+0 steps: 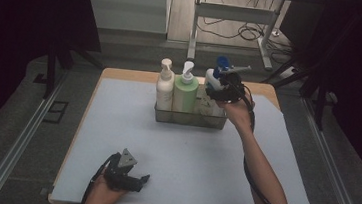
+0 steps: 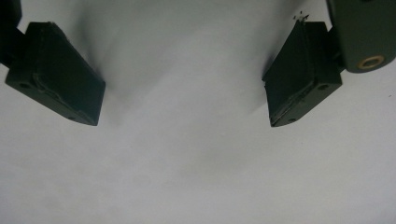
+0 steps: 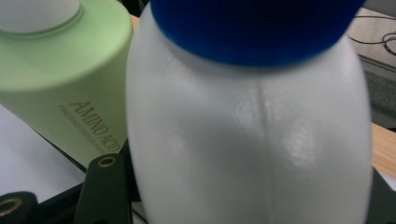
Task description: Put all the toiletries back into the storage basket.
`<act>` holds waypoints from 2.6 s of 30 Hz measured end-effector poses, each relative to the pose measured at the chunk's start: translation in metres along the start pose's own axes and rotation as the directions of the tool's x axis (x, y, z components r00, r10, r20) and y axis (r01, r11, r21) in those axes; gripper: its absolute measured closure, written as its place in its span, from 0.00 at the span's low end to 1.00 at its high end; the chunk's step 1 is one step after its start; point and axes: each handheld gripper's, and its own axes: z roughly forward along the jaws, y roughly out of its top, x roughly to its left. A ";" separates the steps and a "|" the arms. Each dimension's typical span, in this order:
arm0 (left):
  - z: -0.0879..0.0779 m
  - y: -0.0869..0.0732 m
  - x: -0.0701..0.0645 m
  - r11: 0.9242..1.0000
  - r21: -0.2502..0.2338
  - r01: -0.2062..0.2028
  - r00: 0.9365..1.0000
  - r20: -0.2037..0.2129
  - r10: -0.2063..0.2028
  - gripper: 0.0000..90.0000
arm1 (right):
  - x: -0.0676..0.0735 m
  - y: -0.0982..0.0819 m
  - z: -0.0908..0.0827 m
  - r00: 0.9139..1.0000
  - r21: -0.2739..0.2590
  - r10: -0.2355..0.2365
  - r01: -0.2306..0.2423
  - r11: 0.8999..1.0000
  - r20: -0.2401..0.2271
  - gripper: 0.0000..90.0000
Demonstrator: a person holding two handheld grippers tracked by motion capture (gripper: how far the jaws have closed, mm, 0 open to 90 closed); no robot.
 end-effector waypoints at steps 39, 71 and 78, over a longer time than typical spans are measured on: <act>0.000 0.000 0.000 1.000 0.001 -0.002 1.000 0.000 0.002 0.13 | -0.002 -0.016 -0.004 1.000 -0.021 -0.011 0.011 1.000 -0.028 0.33; 0.000 0.000 0.000 1.000 0.000 -0.004 1.000 -0.002 0.004 0.13 | -0.015 -0.053 -0.052 0.995 -0.043 -0.021 0.017 0.999 -0.098 0.50; 0.000 0.000 0.000 1.000 0.000 -0.004 1.000 -0.002 0.004 0.13 | -0.025 -0.058 -0.061 0.996 -0.045 0.010 -0.013 0.999 -0.084 0.65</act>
